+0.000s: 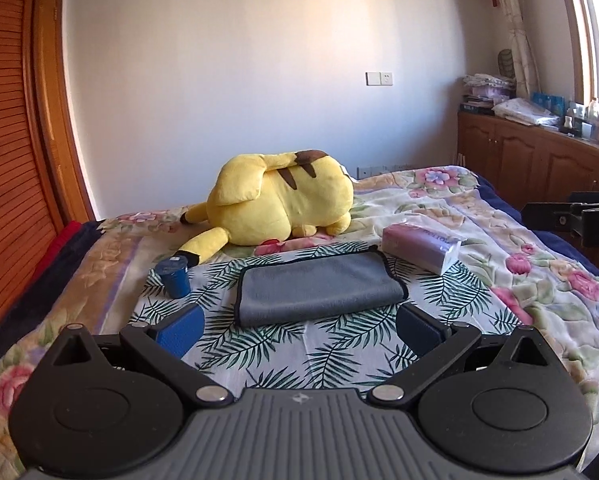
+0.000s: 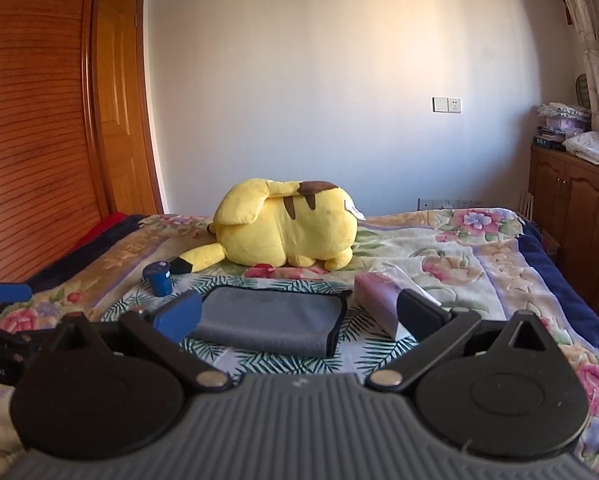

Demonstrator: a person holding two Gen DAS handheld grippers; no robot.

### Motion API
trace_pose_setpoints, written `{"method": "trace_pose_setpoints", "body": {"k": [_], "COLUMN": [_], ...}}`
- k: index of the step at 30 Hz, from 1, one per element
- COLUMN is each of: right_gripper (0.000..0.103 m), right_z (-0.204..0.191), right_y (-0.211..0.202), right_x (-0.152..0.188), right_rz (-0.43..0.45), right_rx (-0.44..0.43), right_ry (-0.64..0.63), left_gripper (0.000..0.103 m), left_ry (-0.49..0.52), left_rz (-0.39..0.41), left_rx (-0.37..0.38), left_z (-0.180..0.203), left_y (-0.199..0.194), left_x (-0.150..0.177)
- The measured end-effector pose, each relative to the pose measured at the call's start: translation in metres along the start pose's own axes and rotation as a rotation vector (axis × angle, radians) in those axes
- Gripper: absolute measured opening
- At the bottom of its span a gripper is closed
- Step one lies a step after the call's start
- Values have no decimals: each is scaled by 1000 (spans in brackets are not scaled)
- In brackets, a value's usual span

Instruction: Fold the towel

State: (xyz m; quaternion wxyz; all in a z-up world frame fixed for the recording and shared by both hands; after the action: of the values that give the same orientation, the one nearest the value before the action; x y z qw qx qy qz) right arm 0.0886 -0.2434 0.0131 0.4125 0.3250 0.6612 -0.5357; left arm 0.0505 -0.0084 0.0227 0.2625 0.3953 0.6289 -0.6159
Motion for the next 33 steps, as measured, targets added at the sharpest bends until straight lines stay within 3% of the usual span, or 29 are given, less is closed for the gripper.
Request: {"method": "trace_pose_setpoints", "body": {"k": [15, 33], "right_gripper": [103, 103], "right_z": [-10, -14], "right_y": [-4, -1], "right_x": [40, 80], "right_rz": [-28, -69], "right_rx": [-10, 8], "right_ry": [35, 38], "left_gripper": [103, 103], "left_ry": [32, -50], "left_rz": [15, -76], "left_rx": [-52, -32], "left_z": [4, 7], "left_y": [-7, 15], "left_x": [41, 79]}}
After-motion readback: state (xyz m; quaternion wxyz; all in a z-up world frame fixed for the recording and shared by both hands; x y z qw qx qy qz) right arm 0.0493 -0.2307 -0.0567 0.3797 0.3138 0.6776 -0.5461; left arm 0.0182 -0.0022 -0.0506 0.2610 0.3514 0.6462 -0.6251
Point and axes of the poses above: each gripper's, at about its wrist camera, not at the fingertips, and y roughly the way its jaws point, z to its right, x to its underside, the point moved 4 cm from there along y, roughly the way its jaws point, and after that the axes turned 8 degrees about -z, right-handed, at the moved point
